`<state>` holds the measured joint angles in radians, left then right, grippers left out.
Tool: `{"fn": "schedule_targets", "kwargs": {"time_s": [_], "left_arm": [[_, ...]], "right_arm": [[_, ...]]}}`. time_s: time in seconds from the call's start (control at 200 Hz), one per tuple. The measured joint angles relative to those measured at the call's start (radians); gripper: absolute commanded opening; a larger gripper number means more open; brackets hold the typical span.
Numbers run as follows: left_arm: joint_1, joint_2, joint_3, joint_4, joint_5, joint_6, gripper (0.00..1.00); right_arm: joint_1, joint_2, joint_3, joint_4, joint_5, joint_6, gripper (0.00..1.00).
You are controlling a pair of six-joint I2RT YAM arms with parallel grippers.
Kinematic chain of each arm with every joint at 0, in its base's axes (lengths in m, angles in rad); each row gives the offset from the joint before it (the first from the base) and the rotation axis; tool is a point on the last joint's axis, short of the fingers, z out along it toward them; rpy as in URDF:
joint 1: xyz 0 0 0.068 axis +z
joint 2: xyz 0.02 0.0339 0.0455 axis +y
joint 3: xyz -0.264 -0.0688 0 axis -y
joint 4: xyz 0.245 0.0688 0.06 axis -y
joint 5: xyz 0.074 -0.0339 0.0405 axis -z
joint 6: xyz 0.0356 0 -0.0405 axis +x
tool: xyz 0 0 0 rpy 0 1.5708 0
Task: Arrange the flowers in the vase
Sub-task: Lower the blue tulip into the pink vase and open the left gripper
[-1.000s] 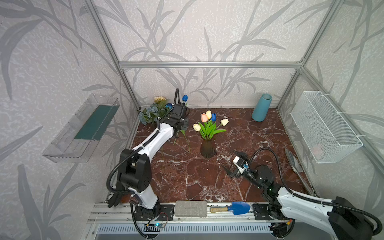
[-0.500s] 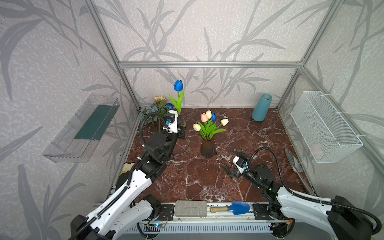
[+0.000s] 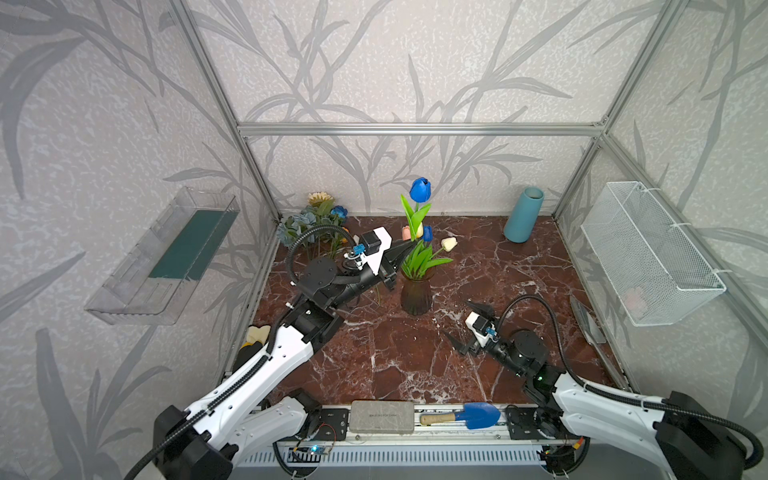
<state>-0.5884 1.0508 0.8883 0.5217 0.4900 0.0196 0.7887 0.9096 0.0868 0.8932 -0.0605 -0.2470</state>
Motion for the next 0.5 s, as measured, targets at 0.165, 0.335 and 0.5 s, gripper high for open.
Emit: {"fn": "schedule_targets", "kwargs": {"time_s": [0.165,0.335,0.5], "left_arm": [[0.0,0.105,0.0,0.105,0.006,-0.042,0.0],[-0.002,0.198,0.0,0.179,-0.027,-0.047,0.0],[-0.003,0.244,-0.007,0.21,-0.066,-0.039,0.0]], "right_arm": [[0.0,-0.002,0.0,0.0,-0.001,0.003,0.98],[0.0,-0.013,0.0,-0.002,0.0,0.004,0.98],[0.0,-0.031,0.0,-0.002,0.0,0.003,0.98]]}}
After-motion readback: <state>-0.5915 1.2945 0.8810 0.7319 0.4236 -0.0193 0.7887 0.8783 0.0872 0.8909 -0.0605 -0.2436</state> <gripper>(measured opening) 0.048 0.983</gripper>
